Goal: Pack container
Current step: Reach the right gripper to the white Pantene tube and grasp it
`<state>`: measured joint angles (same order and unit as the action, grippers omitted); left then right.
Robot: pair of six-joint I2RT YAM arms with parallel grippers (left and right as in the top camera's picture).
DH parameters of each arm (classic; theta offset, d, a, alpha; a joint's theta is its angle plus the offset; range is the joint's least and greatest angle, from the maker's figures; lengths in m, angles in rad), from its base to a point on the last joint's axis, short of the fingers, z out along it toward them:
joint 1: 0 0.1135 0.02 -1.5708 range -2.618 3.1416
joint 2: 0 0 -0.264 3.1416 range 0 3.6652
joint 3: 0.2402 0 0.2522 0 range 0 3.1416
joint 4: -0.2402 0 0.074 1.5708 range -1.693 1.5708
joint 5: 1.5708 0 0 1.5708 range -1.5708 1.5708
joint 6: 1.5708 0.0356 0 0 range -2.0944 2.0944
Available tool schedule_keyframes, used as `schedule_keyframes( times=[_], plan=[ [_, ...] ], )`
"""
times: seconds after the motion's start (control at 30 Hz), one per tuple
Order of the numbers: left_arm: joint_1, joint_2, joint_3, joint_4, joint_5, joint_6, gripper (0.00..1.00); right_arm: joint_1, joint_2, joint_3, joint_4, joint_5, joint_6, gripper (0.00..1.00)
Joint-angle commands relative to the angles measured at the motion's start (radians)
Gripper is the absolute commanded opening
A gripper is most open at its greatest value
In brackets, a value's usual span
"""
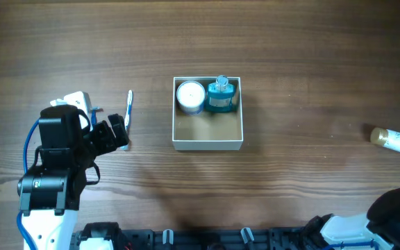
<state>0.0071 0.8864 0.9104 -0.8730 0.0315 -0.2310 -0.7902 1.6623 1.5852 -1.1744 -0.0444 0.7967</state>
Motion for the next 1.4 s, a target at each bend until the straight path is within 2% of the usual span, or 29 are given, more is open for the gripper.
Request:
schedule_keyframes(
  times=[0.0,0.1,0.13,0.57,0.77,1.17,1.23,1.37],
  plan=[
    [-0.005,0.000,0.018,0.000,0.002,-0.013,1.00,-0.052,0.053,-0.071,0.075,-0.012,-0.024,1.00],
    [-0.005,0.000,0.018,0.000,0.002,-0.013,1.00,-0.069,0.114,-0.129,0.219,0.002,-0.171,1.00],
    [-0.005,0.000,0.018,0.000,0.002,-0.013,1.00,-0.071,0.149,-0.136,0.245,0.039,-0.177,1.00],
    [-0.005,0.000,0.018,0.000,0.002,-0.013,1.00,-0.190,0.388,-0.137,0.357,0.047,-0.189,1.00],
    [-0.005,0.000,0.018,-0.009,0.002,-0.013,1.00,-0.195,0.400,-0.137,0.454,0.047,-0.217,1.00],
    [-0.005,0.000,0.018,-0.008,0.002,-0.013,1.00,-0.195,0.465,-0.138,0.461,0.044,-0.192,0.99],
    [-0.005,0.000,0.018,-0.008,0.002,-0.013,1.00,-0.195,0.482,-0.138,0.458,0.044,-0.192,0.95],
    [-0.005,0.000,0.018,-0.008,0.002,-0.013,1.00,-0.195,0.489,-0.138,0.448,0.044,-0.192,0.66]
  ],
)
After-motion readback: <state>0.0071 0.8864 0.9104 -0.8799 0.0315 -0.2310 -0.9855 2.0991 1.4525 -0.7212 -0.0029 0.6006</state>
